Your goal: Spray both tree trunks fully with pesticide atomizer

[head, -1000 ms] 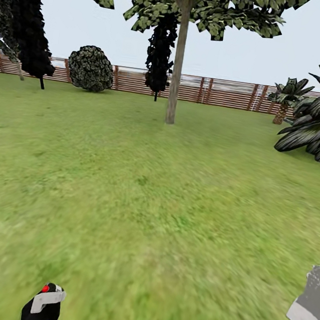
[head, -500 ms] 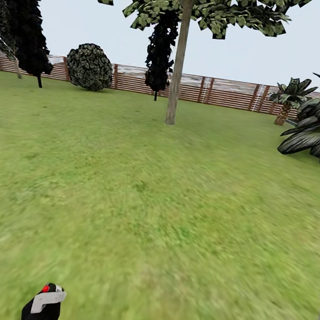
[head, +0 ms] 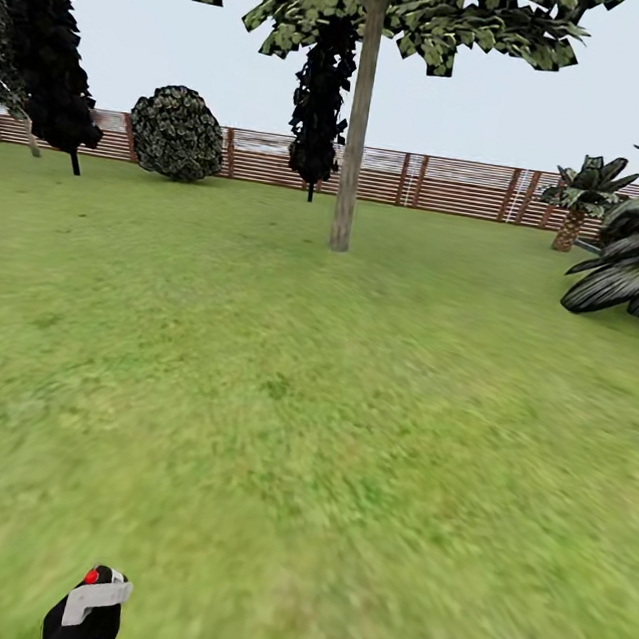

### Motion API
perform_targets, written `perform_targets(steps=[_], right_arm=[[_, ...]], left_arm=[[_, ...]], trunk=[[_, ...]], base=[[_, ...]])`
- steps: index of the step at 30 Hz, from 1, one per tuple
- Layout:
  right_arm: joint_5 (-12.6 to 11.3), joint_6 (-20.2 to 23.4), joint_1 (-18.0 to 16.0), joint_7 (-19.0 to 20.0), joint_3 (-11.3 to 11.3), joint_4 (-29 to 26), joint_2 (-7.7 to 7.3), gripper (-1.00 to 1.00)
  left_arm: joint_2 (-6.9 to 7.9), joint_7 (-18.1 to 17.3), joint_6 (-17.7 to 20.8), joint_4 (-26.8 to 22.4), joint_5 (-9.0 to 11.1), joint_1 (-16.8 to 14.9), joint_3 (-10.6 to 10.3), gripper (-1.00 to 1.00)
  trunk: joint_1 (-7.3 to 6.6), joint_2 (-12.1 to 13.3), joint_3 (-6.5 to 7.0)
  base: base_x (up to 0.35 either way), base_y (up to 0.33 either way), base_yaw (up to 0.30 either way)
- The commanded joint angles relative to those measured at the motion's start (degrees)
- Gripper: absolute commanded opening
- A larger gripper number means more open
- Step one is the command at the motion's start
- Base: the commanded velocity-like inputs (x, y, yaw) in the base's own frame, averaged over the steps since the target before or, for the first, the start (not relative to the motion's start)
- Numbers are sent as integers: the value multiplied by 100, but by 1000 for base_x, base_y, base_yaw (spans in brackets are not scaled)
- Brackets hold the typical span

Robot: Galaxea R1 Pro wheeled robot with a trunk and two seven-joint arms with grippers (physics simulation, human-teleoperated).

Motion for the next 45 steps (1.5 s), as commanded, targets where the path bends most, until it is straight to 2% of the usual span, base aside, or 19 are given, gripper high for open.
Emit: perform_targets(steps=[1, 34, 45], right_arm=[[3, -17, -3, -3, -1, 4, 0, 100], [-6, -18, -5, -3, -9, -11, 0, 100], [-6, -17, -4, -3, -10, -12, 0, 100]], left_arm=[[1, -6, -18, 2, 13, -3, -1, -100], [1, -6, -18, 2, 13, -4, -1, -100], [1, -5, -18, 2, 13, -3, -1, -100]], trunk=[[2, -2, -5], [2, -2, -6], [2, -2, -89]], base=[[338, 0, 0], [338, 0, 0], [338, 0, 0]])
